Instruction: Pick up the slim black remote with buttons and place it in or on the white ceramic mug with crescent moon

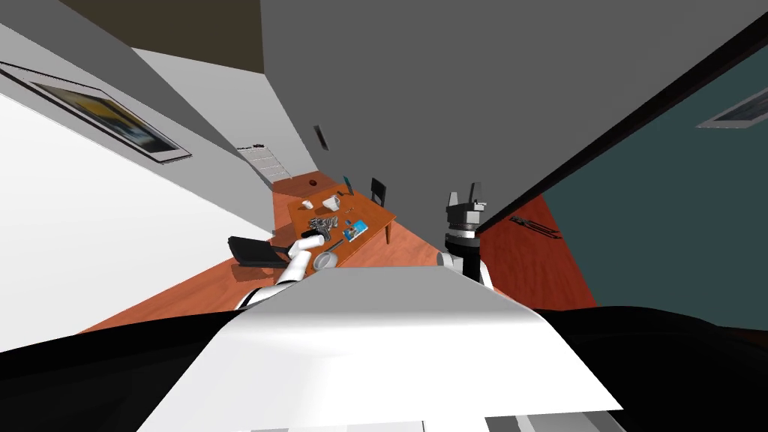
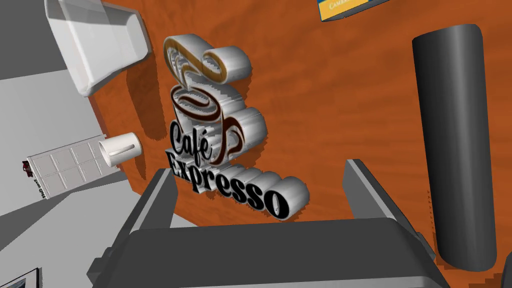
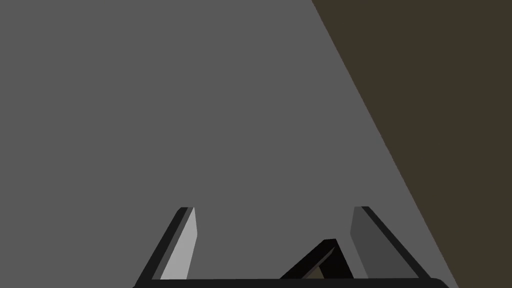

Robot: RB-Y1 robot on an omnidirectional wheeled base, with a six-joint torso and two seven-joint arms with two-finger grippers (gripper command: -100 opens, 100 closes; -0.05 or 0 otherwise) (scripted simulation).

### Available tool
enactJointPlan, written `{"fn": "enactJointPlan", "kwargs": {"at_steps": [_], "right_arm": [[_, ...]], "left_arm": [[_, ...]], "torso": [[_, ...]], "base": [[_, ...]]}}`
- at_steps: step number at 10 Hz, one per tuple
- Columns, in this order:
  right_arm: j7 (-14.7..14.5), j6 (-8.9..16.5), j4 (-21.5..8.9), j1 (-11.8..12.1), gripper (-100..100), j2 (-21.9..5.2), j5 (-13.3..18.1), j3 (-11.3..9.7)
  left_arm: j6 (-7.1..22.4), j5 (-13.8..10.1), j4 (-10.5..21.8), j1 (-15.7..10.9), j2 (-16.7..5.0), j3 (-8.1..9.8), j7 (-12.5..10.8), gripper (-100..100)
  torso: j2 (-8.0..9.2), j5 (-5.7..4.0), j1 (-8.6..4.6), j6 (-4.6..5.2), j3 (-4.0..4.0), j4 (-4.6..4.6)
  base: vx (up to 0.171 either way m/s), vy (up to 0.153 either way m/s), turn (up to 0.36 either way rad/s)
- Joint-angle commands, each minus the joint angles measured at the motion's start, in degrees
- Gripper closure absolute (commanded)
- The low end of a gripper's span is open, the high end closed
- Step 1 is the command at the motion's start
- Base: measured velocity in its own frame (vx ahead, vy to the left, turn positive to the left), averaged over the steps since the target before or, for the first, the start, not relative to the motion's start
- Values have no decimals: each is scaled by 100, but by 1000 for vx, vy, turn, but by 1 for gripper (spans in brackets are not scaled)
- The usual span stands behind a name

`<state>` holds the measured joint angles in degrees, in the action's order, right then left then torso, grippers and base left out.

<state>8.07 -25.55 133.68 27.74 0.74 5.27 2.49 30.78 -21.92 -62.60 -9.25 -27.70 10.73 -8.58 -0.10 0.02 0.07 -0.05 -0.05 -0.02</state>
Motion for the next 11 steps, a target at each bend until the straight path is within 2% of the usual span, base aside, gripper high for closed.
{"fn": "enactJointPlan", "kwargs": {"at_steps": [1, 2, 3, 5, 6, 7, 8, 9, 10, 11], "right_arm": [[0, 0, 0, 0, 0, 0, 0, 0], [0, 0, 0, 1, 0, 0, 0, 1], [0, 0, 0, 1, 0, 0, 0, 1], [0, 0, 0, 1, 0, 0, 0, 0], [0, 0, 0, 1, 0, 0, 0, 1], [0, 0, 0, 1, 0, 0, 0, 1], [0, 0, 0, 0, 0, 0, 0, 0], [0, 0, 0, 1, 0, 0, 0, 1], [0, 0, 0, 1, 0, 0, 0, 0], [0, 0, 0, 1, 0, 0, 0, 1]], "left_arm": [[230, -57, 273, -85, -56, 31, -35, -100], [230, -57, 273, -85, -56, 31, -35, -100], [498, -149, 406, -221, -148, 91, -94, -100], [498, -149, 629, -221, -148, 91, -94, -100], [498, -149, 629, -221, -148, 91, -94, -100], [758, -237, 829, -349, -240, 150, -152, -100], [758, -237, 981, -349, -240, 150, -152, -100], [994, -321, 1224, -471, -330, 206, -208, -100], [1006, -321, 1327, -471, -330, 206, -208, -100], [1243, -401, 1495, -584, -417, 260, -263, -100]], "torso": [[0, 0, 0, 0, 0, 0], [1, 1, 1, -6, 0, -1], [2, 0, -1, -7, 1, 0], [0, 0, -1, -5, 0, -1], [1, 0, -2, -7, 0, -1], [1, -1, -4, -6, 0, 0], [-1, -1, -4, 0, -1, 0], [-1, 0, 0, -7, -1, -1], [-2, 1, 2, -3, -1, -1], [-1, 1, 1, -6, -1, -1]], "base": [[4, 19, -93], [0, 9, 27], [1, 9, -172], [3, 12, -62], [1, 0, 19], [6, 5, -218], [8, 17, -108], [7, 20, -139], [8, 19, -93], [10, 14, -155]]}}
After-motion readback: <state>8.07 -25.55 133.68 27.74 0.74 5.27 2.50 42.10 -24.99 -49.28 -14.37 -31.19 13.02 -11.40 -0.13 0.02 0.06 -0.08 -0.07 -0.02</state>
